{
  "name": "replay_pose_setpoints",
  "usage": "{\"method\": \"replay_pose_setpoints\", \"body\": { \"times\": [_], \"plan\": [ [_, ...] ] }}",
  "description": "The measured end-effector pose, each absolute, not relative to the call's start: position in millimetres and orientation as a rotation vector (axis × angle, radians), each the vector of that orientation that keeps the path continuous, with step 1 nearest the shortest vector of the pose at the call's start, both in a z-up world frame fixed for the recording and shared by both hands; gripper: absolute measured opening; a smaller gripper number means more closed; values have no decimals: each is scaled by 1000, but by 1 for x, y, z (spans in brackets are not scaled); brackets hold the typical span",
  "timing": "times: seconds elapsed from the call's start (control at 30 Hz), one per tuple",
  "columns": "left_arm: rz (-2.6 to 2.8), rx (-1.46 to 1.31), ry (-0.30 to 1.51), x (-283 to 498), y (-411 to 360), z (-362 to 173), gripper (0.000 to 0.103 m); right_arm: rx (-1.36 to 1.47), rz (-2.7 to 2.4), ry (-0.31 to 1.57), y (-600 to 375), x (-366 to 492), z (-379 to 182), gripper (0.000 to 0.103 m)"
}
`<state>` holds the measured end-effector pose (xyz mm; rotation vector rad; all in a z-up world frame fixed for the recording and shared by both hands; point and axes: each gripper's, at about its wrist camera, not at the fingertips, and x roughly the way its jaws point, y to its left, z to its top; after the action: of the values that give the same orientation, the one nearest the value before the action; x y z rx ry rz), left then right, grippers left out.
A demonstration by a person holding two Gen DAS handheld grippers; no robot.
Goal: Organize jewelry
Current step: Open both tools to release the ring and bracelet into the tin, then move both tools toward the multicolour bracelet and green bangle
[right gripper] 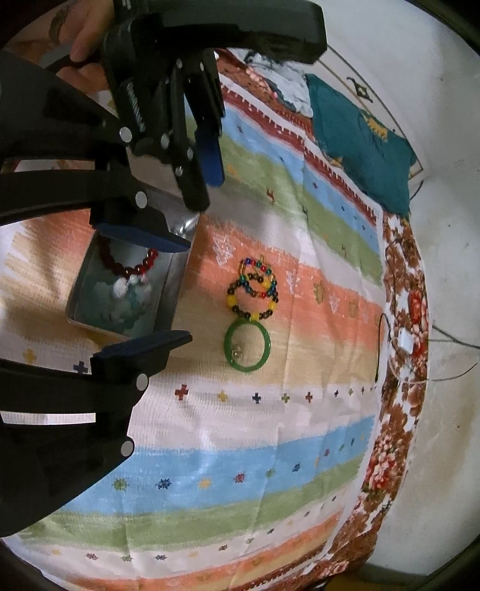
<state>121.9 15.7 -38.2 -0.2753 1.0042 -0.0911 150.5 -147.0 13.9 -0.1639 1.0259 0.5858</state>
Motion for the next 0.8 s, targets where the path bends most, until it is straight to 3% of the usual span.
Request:
{"method": "replay_pose_setpoints", "body": {
  "times": [0.8],
  "plan": [
    [7, -322, 1054, 159, 51, -65, 56, -115, 437, 1051, -158, 206, -7, 62]
  ]
}}
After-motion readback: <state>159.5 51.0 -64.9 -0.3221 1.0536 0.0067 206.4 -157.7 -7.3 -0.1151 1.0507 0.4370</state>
